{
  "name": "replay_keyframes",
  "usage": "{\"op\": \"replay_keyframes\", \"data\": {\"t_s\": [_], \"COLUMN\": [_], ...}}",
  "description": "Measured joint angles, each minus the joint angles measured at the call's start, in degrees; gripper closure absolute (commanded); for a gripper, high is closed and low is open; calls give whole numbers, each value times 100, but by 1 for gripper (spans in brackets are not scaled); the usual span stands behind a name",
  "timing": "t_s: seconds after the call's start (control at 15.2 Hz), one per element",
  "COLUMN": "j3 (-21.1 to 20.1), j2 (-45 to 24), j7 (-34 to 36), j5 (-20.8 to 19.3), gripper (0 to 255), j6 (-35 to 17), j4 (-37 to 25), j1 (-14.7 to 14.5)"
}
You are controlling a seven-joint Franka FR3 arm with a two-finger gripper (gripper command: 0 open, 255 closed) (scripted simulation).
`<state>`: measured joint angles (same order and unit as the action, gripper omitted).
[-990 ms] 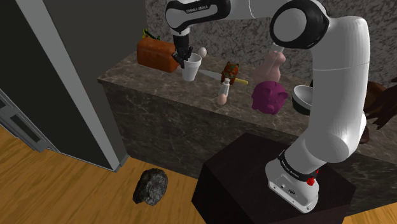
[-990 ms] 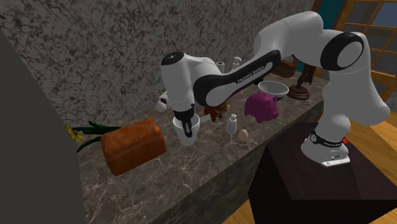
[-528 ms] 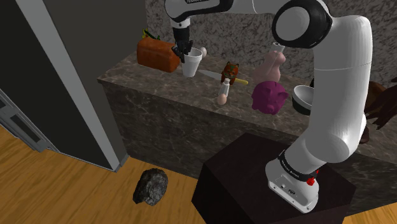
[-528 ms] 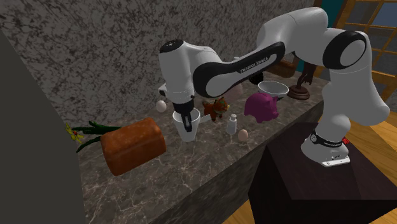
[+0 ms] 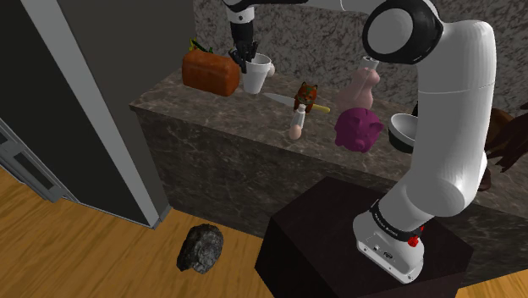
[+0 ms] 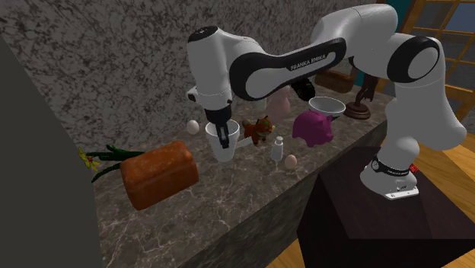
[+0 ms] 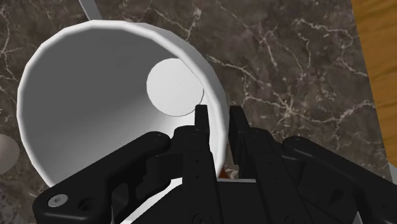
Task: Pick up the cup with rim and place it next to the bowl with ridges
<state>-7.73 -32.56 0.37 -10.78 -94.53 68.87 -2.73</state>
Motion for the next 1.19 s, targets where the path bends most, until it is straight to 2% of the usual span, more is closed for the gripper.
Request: {"op": "replay_keyframes", "data": {"t_s": [0.46, 1.06, 1.19], "j3": [0, 21, 23], "j2": [-17, -350, -20], "j7": [-68, -174, -251], "j5": [5, -28, 2], "gripper": [255, 255, 255], "j6": [545, 1438, 1291], "j4": [-566, -1802, -1329], "j1": [-37, -144, -16]}}
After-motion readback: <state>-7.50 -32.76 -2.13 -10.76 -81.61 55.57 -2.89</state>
